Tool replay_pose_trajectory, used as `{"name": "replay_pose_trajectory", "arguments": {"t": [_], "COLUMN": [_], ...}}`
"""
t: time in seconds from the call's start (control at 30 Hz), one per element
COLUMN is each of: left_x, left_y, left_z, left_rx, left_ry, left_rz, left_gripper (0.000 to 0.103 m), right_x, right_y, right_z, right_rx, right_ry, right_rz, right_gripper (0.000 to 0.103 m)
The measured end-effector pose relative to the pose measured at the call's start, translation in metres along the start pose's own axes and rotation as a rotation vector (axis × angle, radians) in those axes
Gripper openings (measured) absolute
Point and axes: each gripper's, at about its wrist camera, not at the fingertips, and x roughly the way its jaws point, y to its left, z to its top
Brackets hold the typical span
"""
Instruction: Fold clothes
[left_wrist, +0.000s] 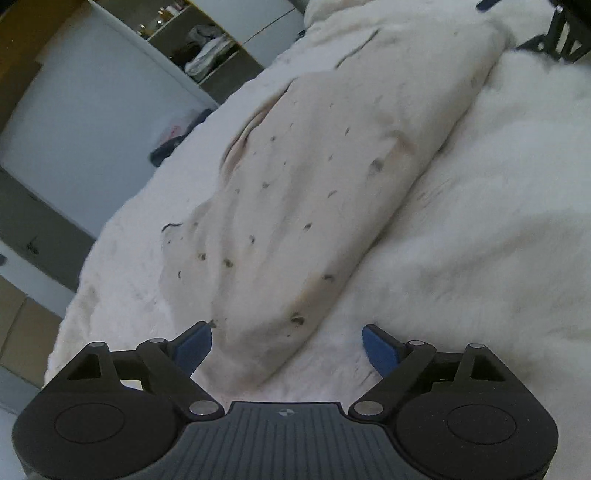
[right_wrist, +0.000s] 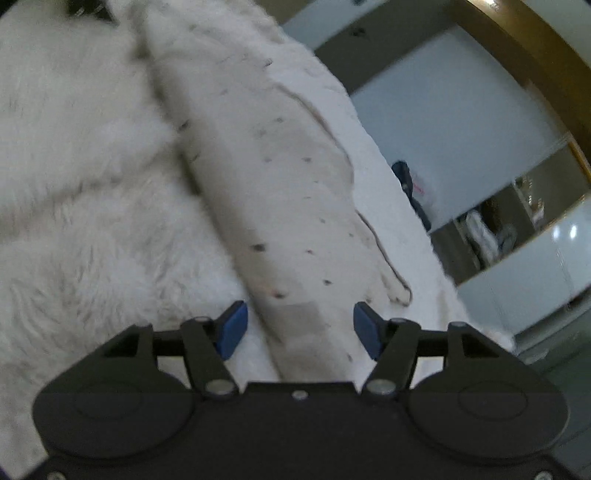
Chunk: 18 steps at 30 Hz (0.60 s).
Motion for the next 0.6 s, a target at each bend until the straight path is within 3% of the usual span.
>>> {"name": "replay_pose_trajectory", "arguments": {"t": [0.17, 0.23, 0.27, 0.3, 0.33, 0.37, 0.4, 0.5, 0.6], "left_x": [0.012, 0.021, 0.023, 0.025, 0.025, 0.025, 0.024, 0.019, 0.001], "left_y": [0.002, -0.006, -0.008, -0.010, -0.011, -0.013, -0.016, -0.017, -0.007], "left_z": [-0.006, -0.008, -0.008, -0.008, -0.007, -0.007, -0.007, -0.013, -0.009], "left_rx": [-0.002, 0.061, 0.084, 0.110, 0.140, 0.171, 0.202, 0.230, 0.221], "left_ry": [-0.031, -0.037, -0.045, -0.058, -0.064, -0.051, -0.040, -0.040, -0.063], "left_rz": [0.111, 0.133, 0.142, 0.142, 0.126, 0.104, 0.091, 0.079, 0.093], "left_gripper": [0.086, 0.086, 0.079, 0.070, 0.045, 0.023, 0.017, 0.009, 0.007], "right_x": [0.015, 0.023, 0.025, 0.027, 0.026, 0.024, 0.024, 0.012, -0.009], "right_y": [0.001, 0.005, 0.005, 0.006, 0.004, 0.000, 0.000, -0.007, -0.020], "right_z": [-0.001, -0.001, -0.001, -0.002, -0.001, 0.001, -0.002, -0.003, -0.001], "right_rx": [0.013, 0.017, 0.015, 0.014, 0.023, 0.041, 0.040, 0.041, 0.030], "right_ry": [0.006, -0.003, -0.008, -0.014, -0.015, -0.019, -0.021, -0.030, -0.047], "right_rz": [-0.117, -0.135, -0.122, -0.110, -0.091, -0.081, -0.085, -0.070, -0.060], "right_gripper": [0.061, 0.061, 0.054, 0.021, 0.005, 0.008, 0.008, 0.006, 0.005]}}
